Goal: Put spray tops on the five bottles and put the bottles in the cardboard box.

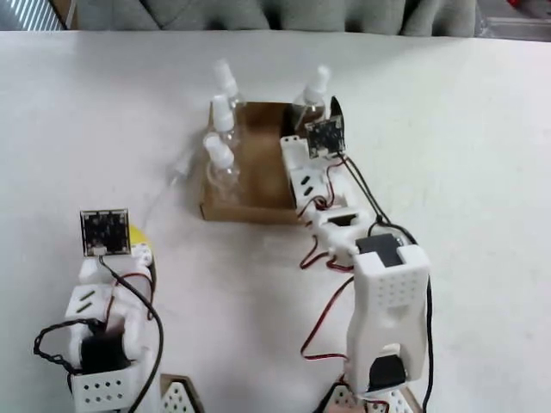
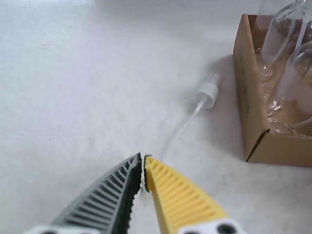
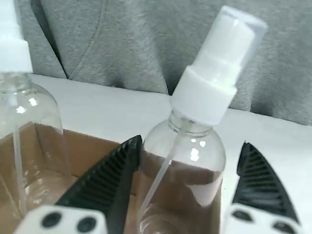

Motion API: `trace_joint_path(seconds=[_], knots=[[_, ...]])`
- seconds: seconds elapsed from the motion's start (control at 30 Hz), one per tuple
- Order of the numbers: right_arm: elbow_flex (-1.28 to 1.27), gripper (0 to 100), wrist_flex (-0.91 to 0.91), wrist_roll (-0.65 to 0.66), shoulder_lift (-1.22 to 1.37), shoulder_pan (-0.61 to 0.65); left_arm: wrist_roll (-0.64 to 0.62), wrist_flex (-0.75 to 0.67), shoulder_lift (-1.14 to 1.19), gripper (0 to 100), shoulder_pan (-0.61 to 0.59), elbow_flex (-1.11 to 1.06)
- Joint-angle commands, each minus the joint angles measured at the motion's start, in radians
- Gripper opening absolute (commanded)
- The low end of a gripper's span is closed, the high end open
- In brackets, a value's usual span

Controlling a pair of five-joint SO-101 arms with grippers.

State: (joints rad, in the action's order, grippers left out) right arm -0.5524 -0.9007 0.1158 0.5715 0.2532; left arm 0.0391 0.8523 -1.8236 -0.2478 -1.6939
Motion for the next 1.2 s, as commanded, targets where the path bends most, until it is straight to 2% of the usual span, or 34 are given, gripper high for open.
trace_joint_path(seconds=[0.0, 0.27, 0.47, 0.67, 1.17], knots=[[-0.008, 25.5, -0.013, 0.012, -0.016, 0.002, 0.008, 0.0, -0.007, 2, -0.008, 0.0], [-0.009, 25.9, -0.012, 0.068, -0.016, 0.01, 0.008, 0.0, -0.007, 2, -0.008, 0.0], [-0.011, 38.1, -0.01, 0.066, -0.016, 0.012, 0.008, 0.0, -0.007, 2, -0.008, 0.0], [-0.009, 37.8, -0.007, -0.018, -0.042, 0.004, 0.008, 0.0, -0.007, 2, -0.008, 0.0], [-0.075, 37.8, -0.012, -0.017, -0.147, 0.008, 0.008, -0.003, -0.007, 2, -0.008, 0.0]])
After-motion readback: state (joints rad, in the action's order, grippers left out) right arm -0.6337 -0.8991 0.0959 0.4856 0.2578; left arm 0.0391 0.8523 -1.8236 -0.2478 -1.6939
